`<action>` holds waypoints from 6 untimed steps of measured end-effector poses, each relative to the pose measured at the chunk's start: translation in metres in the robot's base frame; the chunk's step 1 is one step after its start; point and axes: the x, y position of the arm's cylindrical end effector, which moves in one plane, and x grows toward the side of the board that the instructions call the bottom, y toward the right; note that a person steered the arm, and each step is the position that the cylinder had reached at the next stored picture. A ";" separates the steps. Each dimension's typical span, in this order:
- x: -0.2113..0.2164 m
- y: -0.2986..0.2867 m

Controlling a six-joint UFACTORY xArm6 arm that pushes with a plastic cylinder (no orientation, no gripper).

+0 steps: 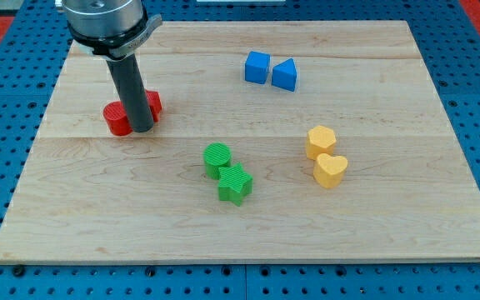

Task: Point your arm at the blue triangle

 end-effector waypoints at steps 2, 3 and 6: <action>0.002 -0.002; 0.004 -0.002; -0.013 0.095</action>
